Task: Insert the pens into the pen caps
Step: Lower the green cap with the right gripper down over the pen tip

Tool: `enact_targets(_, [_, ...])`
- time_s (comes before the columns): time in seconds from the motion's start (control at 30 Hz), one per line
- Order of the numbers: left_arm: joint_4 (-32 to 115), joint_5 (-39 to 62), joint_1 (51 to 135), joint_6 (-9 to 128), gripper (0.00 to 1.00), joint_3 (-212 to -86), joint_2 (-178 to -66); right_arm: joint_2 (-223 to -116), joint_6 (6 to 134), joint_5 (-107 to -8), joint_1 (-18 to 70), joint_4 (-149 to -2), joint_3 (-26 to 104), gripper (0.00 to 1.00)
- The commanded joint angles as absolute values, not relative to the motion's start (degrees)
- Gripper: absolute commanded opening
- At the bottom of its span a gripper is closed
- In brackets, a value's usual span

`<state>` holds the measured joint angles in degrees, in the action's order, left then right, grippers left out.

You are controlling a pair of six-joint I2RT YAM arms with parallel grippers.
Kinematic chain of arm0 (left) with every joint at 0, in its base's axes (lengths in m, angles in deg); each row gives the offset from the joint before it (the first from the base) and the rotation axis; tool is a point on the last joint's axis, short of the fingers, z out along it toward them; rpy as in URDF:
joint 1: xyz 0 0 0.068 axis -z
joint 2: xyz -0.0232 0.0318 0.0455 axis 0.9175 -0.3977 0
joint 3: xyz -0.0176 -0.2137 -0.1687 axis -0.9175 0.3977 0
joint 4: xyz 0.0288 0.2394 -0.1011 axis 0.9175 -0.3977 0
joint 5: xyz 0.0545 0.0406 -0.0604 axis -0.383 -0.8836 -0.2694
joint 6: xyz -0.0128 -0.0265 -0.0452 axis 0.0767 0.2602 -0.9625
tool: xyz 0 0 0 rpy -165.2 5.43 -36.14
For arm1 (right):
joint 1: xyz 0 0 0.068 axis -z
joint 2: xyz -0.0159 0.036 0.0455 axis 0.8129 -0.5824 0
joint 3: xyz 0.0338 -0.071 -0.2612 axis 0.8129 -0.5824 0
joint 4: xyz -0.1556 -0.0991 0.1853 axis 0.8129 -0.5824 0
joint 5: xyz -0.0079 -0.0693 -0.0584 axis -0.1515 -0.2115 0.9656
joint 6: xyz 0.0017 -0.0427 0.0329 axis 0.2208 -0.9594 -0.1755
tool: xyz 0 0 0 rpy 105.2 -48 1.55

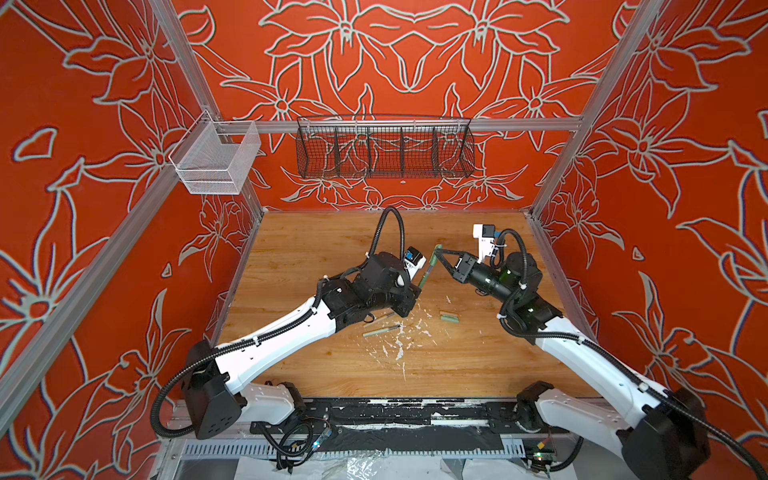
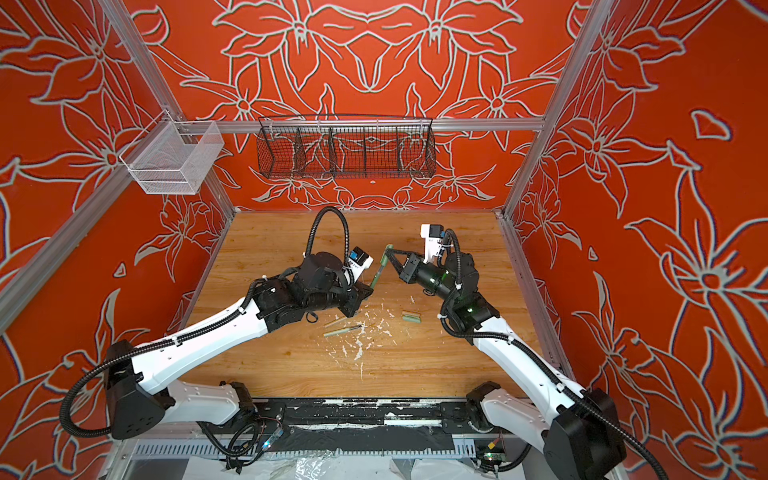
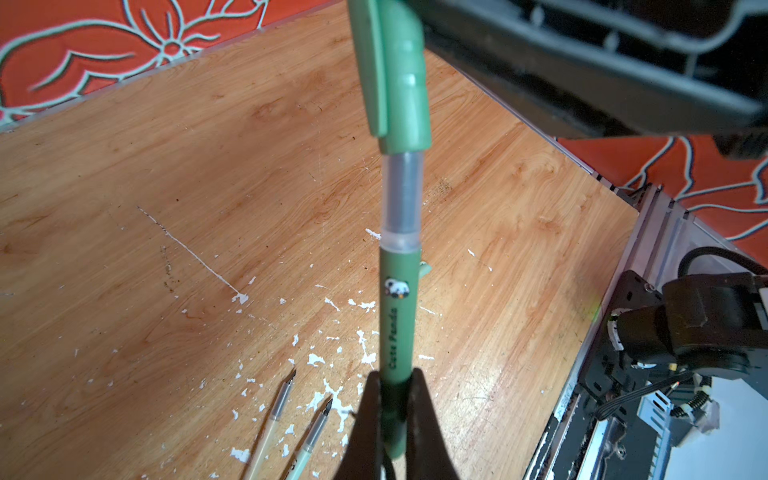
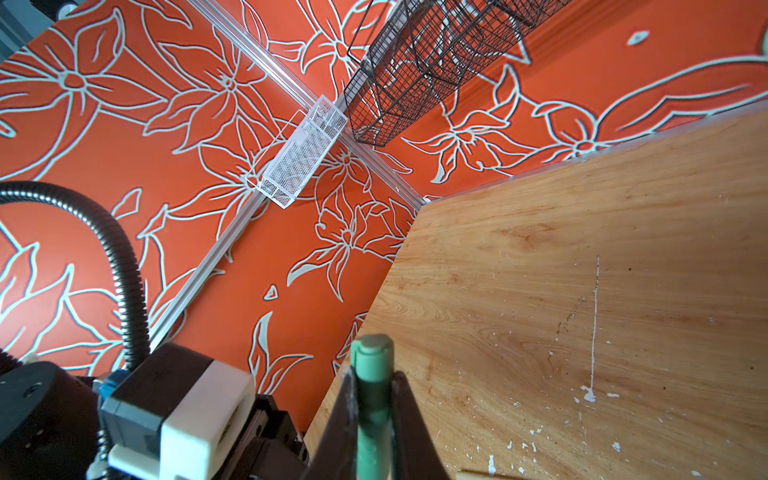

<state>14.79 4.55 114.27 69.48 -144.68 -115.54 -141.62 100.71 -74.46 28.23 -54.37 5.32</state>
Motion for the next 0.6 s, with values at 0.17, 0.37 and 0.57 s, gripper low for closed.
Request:
enact_targets(0.17, [18.1, 2.1, 114.5, 69.2, 0.0, -144.0, -113.9, -141.4, 101.7, -75.3, 27.4, -53.9, 4.6, 0.07])
enact_targets(0.37, [18.6, 0.9, 114.4, 69.6, 0.0, -144.5, -114.0, -141.1, 101.0, -75.4, 26.7, -54.3, 4.3, 0.07])
enact_targets(0.57, [19.7, 0.5, 114.4, 70.2, 0.0, -145.5, -114.2, -141.3, 100.1, -76.1, 25.9, -54.6, 4.3, 0.09])
